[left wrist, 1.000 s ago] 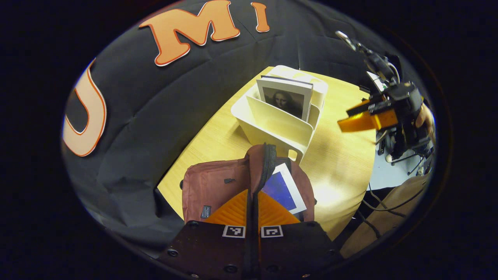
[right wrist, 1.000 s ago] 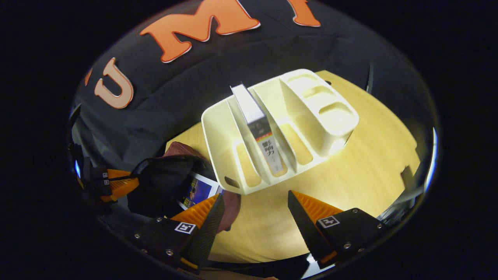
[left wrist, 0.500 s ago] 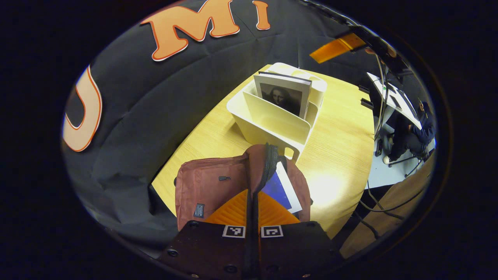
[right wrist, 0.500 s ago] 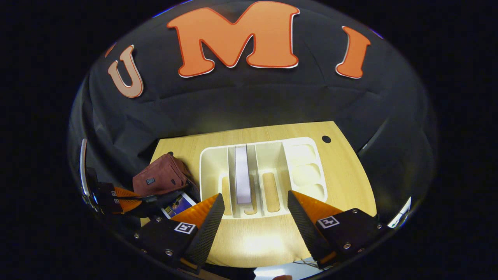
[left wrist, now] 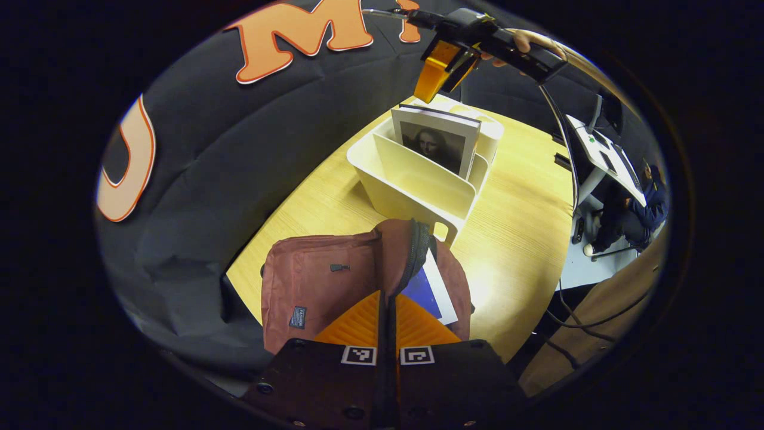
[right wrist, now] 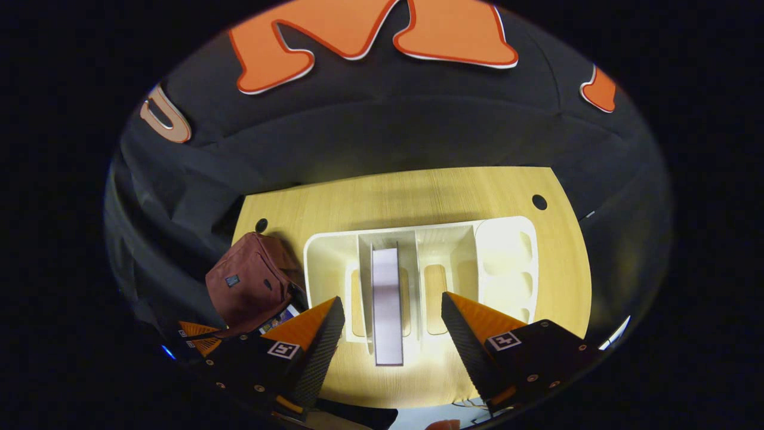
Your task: Open the schoolbag, grab two books from the bookshelf and put them into the schoolbag.
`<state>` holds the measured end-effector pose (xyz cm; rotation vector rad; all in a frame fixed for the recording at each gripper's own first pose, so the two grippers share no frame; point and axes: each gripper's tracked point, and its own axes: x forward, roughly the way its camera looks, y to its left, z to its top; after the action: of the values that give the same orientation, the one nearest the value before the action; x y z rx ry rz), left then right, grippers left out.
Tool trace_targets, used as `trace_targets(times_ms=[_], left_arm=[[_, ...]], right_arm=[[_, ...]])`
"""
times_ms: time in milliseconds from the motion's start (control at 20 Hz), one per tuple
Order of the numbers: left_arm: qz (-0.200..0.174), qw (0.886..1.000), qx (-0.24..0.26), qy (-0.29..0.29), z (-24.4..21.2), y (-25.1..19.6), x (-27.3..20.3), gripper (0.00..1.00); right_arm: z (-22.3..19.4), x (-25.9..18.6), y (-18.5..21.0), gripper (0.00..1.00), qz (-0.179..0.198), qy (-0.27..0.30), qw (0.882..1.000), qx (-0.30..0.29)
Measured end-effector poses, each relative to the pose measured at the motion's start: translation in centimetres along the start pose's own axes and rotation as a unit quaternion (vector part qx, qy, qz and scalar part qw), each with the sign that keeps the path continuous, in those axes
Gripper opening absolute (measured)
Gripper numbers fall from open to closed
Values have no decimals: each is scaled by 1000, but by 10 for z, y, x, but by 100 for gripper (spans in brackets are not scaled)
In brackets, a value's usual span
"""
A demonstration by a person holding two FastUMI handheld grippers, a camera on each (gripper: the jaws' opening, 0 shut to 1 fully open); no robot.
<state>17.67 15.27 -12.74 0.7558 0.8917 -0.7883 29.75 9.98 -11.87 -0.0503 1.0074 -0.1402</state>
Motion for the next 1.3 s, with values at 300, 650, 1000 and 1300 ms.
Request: trace_targets(times_ms=[300,650,1000,1300], left_arm=[[-1,1000,-8,5,-3,1,2,1],[2,1000,-17,6,-10,5,1,1],[1,1000,-16,8,-14,4,1,1],[-3,1000,-8,9,-18,-1,2,0]], right_arm=[[-18,37,6,98,-12,73,997,-29],[-34,54,6,83,-27,114,992,-47],[-43,54,12,18,-33,121,991,-54],[-31,25,17,28,-16,89,996,-13]])
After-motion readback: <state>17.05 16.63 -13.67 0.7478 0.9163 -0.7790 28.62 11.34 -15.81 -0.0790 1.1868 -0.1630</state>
